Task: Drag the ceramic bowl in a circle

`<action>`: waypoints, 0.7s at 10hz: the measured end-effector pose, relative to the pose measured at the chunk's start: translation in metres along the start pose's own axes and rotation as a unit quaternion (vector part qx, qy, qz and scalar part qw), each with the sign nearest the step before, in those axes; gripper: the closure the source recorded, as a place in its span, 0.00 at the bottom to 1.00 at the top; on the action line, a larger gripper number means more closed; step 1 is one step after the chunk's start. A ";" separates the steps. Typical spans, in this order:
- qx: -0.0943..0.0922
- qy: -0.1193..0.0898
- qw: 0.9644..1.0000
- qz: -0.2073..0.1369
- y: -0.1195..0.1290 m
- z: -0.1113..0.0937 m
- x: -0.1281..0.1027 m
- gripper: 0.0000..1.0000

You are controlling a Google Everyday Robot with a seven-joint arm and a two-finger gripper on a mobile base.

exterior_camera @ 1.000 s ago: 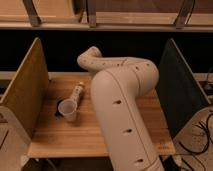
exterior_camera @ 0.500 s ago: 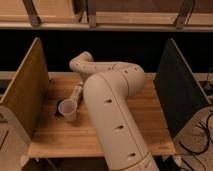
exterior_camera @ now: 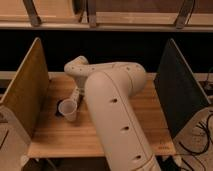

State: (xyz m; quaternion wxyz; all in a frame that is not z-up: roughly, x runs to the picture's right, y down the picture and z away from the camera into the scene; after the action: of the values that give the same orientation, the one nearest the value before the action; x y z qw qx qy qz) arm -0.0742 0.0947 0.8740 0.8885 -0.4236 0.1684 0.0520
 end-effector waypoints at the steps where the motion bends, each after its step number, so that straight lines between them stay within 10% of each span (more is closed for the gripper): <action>1: -0.009 0.020 1.000 0.002 0.009 -0.001 0.011 1.00; 7: 0.005 0.101 0.992 0.071 -0.018 -0.022 0.073 1.00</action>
State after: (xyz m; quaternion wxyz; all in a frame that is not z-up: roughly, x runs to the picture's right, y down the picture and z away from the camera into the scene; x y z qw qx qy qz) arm -0.0076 0.0629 0.8491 0.8631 -0.4092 0.2874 0.0710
